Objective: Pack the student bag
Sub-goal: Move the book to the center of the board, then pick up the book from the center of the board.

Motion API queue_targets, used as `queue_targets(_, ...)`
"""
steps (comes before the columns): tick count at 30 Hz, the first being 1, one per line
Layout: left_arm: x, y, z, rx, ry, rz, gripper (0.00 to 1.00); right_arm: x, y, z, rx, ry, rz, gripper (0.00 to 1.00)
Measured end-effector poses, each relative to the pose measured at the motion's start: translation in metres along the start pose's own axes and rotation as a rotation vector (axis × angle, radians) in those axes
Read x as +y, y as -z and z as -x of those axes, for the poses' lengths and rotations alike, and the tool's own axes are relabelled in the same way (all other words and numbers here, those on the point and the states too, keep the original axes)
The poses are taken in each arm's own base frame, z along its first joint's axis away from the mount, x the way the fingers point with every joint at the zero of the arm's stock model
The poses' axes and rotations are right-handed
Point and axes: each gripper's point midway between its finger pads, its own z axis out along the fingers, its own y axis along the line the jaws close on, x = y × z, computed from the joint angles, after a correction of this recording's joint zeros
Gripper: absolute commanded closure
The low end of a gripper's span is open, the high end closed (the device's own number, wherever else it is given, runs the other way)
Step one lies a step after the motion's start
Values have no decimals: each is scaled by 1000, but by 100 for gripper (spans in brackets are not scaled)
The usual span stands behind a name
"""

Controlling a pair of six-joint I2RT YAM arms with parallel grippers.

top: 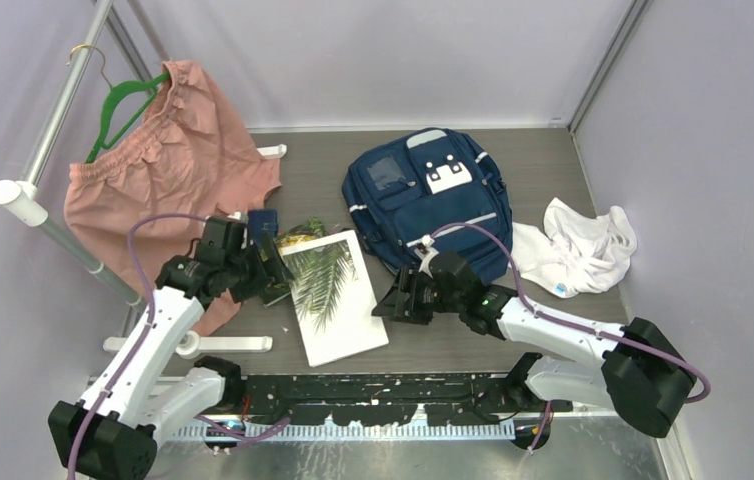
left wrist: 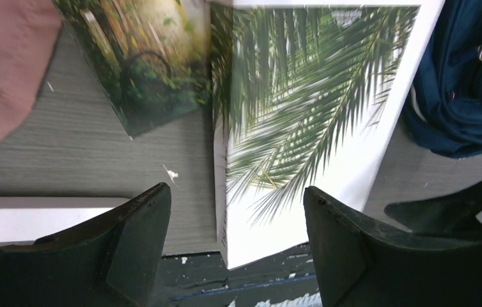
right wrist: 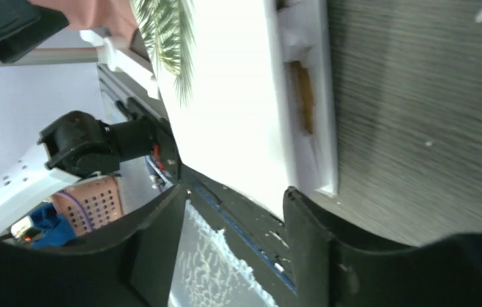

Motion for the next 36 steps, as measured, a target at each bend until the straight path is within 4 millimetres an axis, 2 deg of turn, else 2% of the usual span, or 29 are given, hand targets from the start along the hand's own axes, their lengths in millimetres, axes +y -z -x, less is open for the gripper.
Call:
queue_targets(2,0,-1,-11,19,1,-11,24,-10,0,-4,7,-2,-37,13)
queue_targets(7,-5,5,-25,14,-1,-59,23,-24,1,-3,-6,18,-100,2)
queue_targets(12,-2,5,-34,19,12,-74,21,-35,-6,-1,4,41,-159,0)
queue_targets(21,7,-13,-57,43,55,-107,21,-54,-46,17,70,47,-168,0)
queue_targets(28,9,-28,-67,71,81,-120,22,-41,-74,38,71,12,-11,0)
queue_targets(32,12,-40,-78,100,93,-124,22,-28,-91,41,74,-16,116,0)
queue_targets(36,16,-48,-90,127,118,-127,23,-17,-97,37,79,-51,231,3)
